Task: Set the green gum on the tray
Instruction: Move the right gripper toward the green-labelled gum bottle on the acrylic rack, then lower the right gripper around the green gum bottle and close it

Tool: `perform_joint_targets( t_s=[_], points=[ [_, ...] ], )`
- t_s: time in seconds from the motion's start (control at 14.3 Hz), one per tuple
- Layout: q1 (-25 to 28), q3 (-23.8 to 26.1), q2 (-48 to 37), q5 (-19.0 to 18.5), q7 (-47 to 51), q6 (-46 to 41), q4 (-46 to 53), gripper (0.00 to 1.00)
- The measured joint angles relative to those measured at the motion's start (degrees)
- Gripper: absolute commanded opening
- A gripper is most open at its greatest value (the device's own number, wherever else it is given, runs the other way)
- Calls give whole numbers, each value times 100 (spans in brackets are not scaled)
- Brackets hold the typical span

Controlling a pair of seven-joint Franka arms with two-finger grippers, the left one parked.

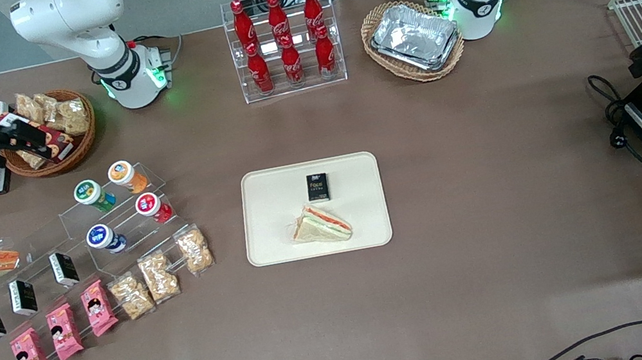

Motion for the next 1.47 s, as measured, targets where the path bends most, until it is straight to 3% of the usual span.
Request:
perform_joint_targets(
  t_s=[0.63,1.47],
  points=[
    [-265,-55,262,-26,-15,1820,-1383,100],
    [-248,-18,696,-26,-21,2508,-1717,99]
  ],
)
